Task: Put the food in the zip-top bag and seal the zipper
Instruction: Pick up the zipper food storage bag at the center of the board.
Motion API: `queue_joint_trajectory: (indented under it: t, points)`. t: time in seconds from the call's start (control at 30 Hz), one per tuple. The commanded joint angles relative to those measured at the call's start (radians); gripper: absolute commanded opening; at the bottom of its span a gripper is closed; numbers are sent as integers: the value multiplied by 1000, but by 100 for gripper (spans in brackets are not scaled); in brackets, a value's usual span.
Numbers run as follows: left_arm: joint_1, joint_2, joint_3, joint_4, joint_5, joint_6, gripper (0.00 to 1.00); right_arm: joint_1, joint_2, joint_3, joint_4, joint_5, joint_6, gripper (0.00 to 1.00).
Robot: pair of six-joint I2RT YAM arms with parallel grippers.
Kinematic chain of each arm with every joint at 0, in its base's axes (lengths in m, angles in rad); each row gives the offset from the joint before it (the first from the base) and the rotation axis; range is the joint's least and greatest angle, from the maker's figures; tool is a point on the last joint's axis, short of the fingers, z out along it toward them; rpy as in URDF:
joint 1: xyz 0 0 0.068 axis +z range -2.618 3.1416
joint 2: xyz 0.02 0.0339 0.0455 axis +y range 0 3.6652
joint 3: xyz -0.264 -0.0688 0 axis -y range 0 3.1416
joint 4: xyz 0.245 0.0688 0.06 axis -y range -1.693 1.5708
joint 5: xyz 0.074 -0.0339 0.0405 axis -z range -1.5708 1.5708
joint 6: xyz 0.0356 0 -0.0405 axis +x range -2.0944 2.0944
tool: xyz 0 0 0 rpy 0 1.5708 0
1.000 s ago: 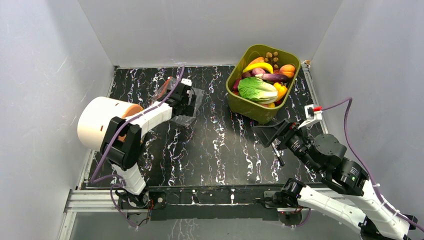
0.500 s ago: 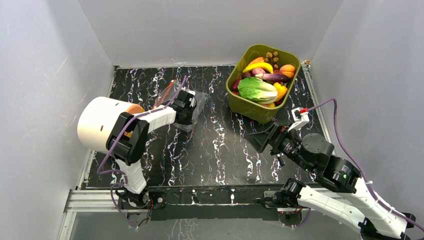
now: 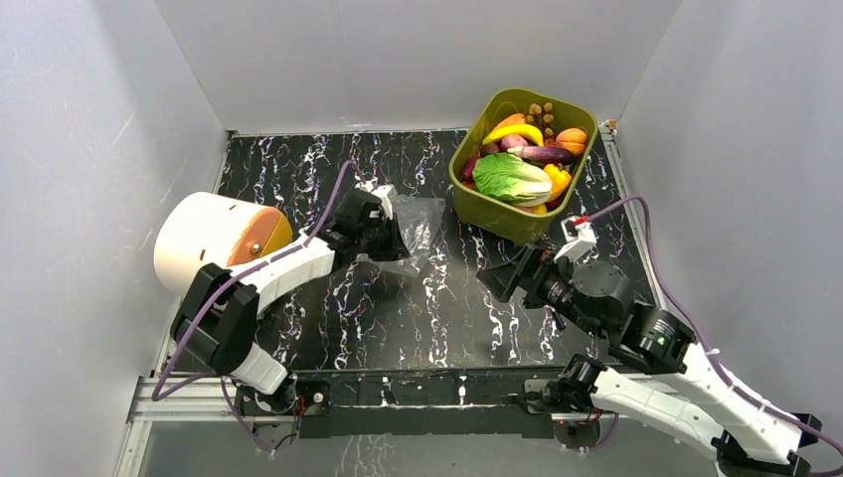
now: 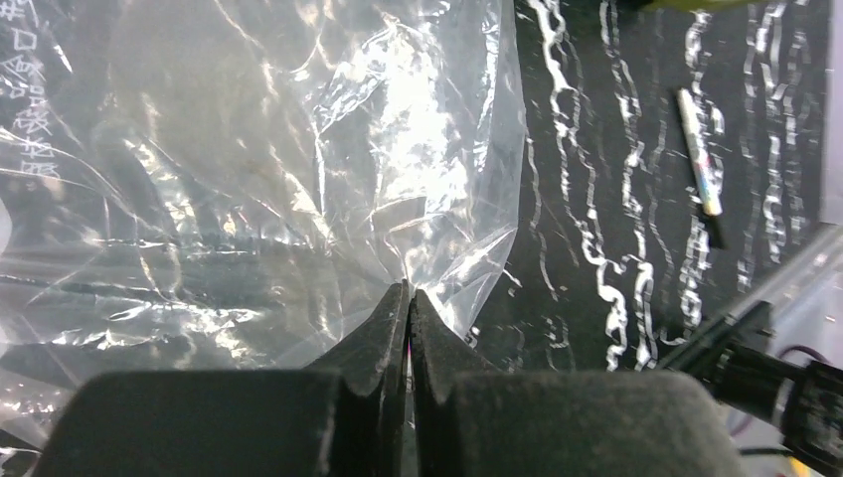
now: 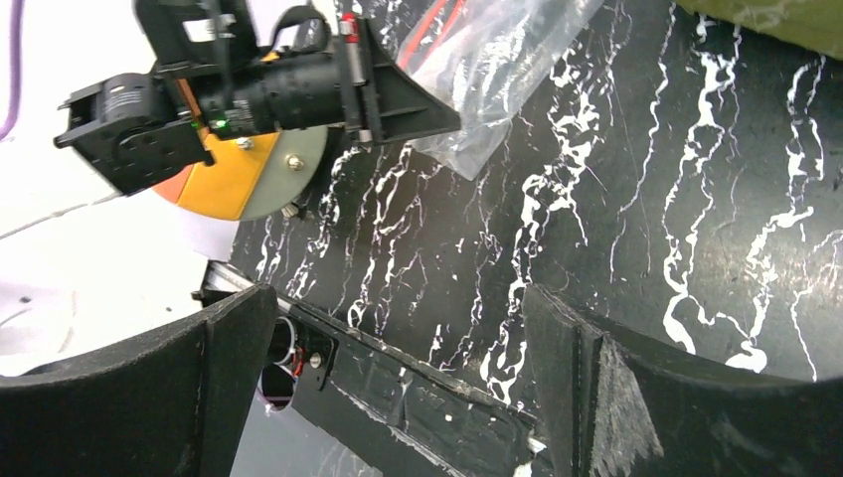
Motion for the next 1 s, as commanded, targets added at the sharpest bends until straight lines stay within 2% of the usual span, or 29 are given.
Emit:
queue_joint_trajectory:
  t: [0.0, 0.27, 0.5, 0.7, 0.97]
  points:
    - [-3, -95, -49, 88, 137, -114, 0, 4, 25, -42, 58, 43, 79, 92]
    - [-8, -272, -177, 212, 238, -265, 0, 3, 170, -126, 216, 27, 190, 82]
    - [-10, -366, -233, 263, 262, -326, 0, 4, 324, -149, 375, -15, 242, 57]
    - [-11, -399, -264, 308, 274, -376, 0, 4, 398, -186, 545, -47, 270, 55]
    - [-11, -402, -263, 312, 284, -379, 0, 4, 519, -146, 611, -100, 205, 56]
